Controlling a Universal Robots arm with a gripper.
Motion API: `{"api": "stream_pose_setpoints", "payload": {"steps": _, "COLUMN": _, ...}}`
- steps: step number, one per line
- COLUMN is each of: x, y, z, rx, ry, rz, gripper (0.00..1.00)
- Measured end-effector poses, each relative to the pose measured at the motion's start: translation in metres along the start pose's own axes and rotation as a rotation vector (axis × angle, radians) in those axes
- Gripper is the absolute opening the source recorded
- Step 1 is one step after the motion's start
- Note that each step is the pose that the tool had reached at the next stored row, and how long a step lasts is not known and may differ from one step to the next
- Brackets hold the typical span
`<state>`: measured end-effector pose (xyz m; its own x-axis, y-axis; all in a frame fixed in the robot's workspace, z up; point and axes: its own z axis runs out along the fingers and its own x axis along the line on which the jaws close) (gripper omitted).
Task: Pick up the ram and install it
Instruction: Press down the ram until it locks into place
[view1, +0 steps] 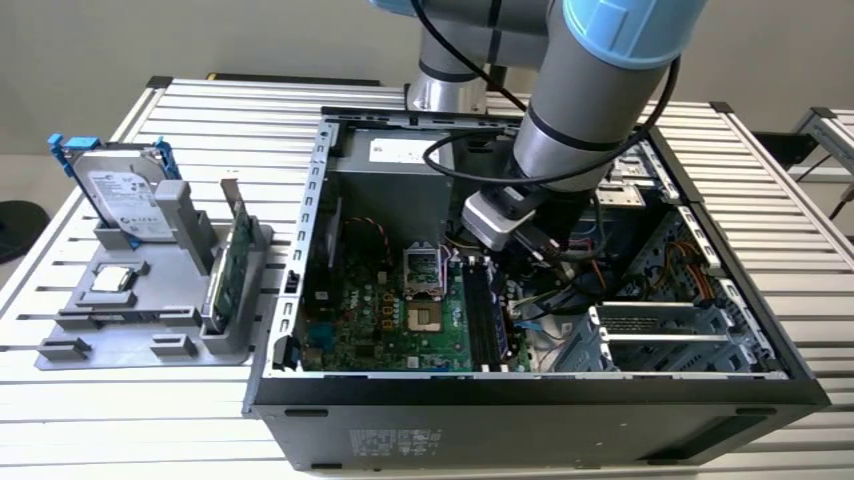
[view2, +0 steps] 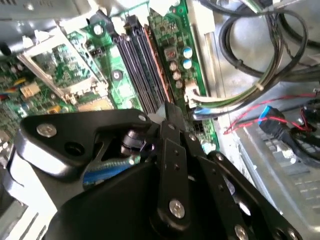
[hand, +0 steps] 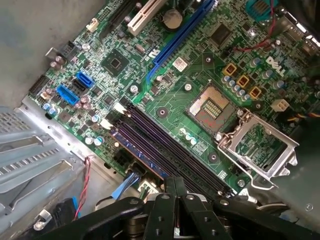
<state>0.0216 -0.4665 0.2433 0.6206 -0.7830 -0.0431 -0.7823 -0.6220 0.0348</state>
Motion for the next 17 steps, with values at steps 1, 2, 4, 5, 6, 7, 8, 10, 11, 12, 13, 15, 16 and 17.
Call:
{"api": "stream_pose_setpoints", "payload": {"steps": 1, "x": 0.0, "y": 0.0, "z": 0.0, "rx": 0.0004, "ry": -0.0003, "rz": 0.008, "gripper": 0.0}}
{"api": "stream_pose_setpoints", "payload": {"steps": 2, "x": 0.0, "y": 0.0, "z": 0.0, "rx": 0.0009, "ry": -0.0006, "rz": 0.016, "gripper": 0.0}}
{"api": "stream_pose_setpoints", "payload": {"steps": 4, "x": 0.0, "y": 0.0, "z": 0.0001, "rx": 0.0015, "ry": -0.0012, "rz": 0.032, "gripper": 0.0}}
{"api": "stream_pose_setpoints", "payload": {"steps": 5, "x": 0.0, "y": 0.0, "z": 0.0, "rx": 0.0018, "ry": -0.0014, "rz": 0.04, "gripper": 0.0}}
{"api": "stream_pose_setpoints", "payload": {"steps": 6, "x": 0.0, "y": 0.0, "z": 0.0001, "rx": 0.0021, "ry": -0.0017, "rz": 0.047, "gripper": 0.0}}
{"api": "stream_pose_setpoints", "payload": {"steps": 7, "x": 0.0, "y": 0.0, "z": 0.0001, "rx": 0.0025, "ry": -0.002, "rz": 0.056, "gripper": 0.0}}
{"api": "stream_pose_setpoints", "payload": {"steps": 8, "x": 0.0, "y": 0.0, "z": 0.0001, "rx": 0.0028, "ry": -0.0023, "rz": 0.063, "gripper": 0.0}}
{"api": "stream_pose_setpoints", "payload": {"steps": 10, "x": 0.0, "y": 0.0, "z": 0.0001, "rx": 0.0035, "ry": -0.0028, "rz": 0.079, "gripper": 0.0}}
{"api": "stream_pose_setpoints", "payload": {"steps": 11, "x": 0.0, "y": 0.0, "z": 0.0001, "rx": 0.0038, "ry": -0.003, "rz": 0.086, "gripper": 0.0}}
{"api": "stream_pose_setpoints", "payload": {"steps": 12, "x": 0.0, "y": 0.0, "z": 0.0002, "rx": 0.0042, "ry": -0.0033, "rz": 0.094, "gripper": 0.0}}
{"api": "stream_pose_setpoints", "payload": {"steps": 13, "x": 0.0, "y": 0.0, "z": 0.0002, "rx": 0.0045, "ry": -0.0036, "rz": 0.101, "gripper": 0.0}}
{"api": "stream_pose_setpoints", "payload": {"steps": 15, "x": 0.0, "y": 0.0, "z": 0.0003, "rx": 0.0051, "ry": -0.0041, "rz": 0.116, "gripper": 0.0}}
{"api": "stream_pose_setpoints", "payload": {"steps": 16, "x": 0.0, "y": -0.0001, "z": 0.0003, "rx": 0.0053, "ry": -0.0043, "rz": 0.122, "gripper": 0.0}}
{"api": "stream_pose_setpoints", "payload": {"steps": 17, "x": 0.0, "y": -0.0001, "z": 0.0004, "rx": 0.0057, "ry": -0.0046, "rz": 0.129, "gripper": 0.0}}
